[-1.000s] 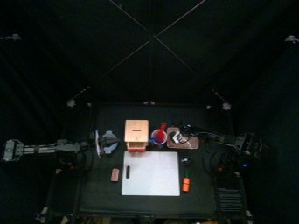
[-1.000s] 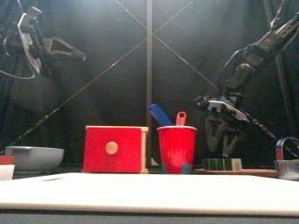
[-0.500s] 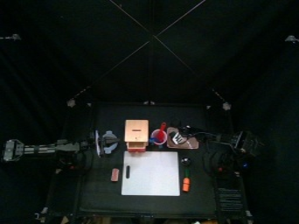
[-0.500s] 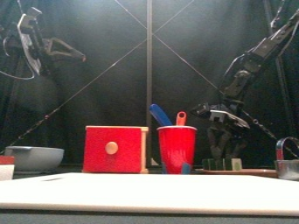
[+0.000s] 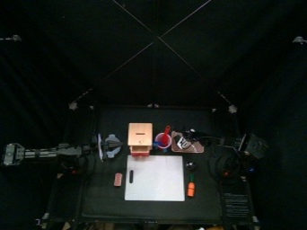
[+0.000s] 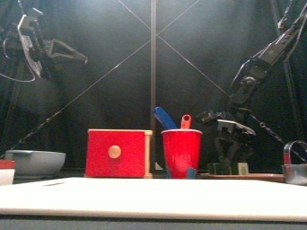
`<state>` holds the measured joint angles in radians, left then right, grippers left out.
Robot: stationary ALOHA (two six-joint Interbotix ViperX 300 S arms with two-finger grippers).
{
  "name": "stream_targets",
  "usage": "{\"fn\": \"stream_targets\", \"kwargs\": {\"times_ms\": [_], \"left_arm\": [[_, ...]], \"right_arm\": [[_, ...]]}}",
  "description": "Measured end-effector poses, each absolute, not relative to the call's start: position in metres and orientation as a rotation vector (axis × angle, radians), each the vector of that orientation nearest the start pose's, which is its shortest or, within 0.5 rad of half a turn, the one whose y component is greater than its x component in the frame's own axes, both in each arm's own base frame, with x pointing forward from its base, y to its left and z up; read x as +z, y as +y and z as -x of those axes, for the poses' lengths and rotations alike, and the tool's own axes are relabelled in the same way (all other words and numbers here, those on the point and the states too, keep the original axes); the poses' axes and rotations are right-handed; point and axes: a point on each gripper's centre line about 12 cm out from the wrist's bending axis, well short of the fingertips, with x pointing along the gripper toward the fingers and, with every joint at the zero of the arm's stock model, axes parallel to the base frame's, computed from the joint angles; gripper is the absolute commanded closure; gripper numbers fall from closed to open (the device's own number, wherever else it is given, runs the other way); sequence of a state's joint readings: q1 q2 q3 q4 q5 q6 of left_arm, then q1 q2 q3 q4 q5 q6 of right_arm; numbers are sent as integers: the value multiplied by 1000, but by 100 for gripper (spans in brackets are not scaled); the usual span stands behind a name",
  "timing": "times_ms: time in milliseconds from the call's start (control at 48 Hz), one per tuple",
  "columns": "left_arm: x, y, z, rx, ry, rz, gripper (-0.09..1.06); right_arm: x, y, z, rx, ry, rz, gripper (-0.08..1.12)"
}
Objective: Place sushi on board then cut the sushi with the knife then place the pieces on the plate
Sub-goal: Pick knife at handle with right hand
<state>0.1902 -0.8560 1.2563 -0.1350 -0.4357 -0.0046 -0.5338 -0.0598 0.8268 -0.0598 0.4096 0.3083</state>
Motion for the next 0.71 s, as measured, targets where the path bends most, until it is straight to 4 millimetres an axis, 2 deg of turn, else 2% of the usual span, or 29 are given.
{"fn": "stream_targets", "kwargs": {"times_ms": [292,375,479,604,708], "left_arm": [[255,46,-202,245,-47,124,87],[255,46,-202,245,-47,124,87],[255,46,-202,245,-47,124,87],[256,46,-202,245,-49,124,87],[255,46,-202,245,-47,124,87]], "right_arm": [[112,-156,-261,-638,1073,-527,2],[112,-155,-261,-637,1073,-528,5],[112,-154,-262,-633,1074,-525,17],[112,-154,-262,-634,1073,-528,37],[113,-154,-262,-630,1072,-522,46]]}}
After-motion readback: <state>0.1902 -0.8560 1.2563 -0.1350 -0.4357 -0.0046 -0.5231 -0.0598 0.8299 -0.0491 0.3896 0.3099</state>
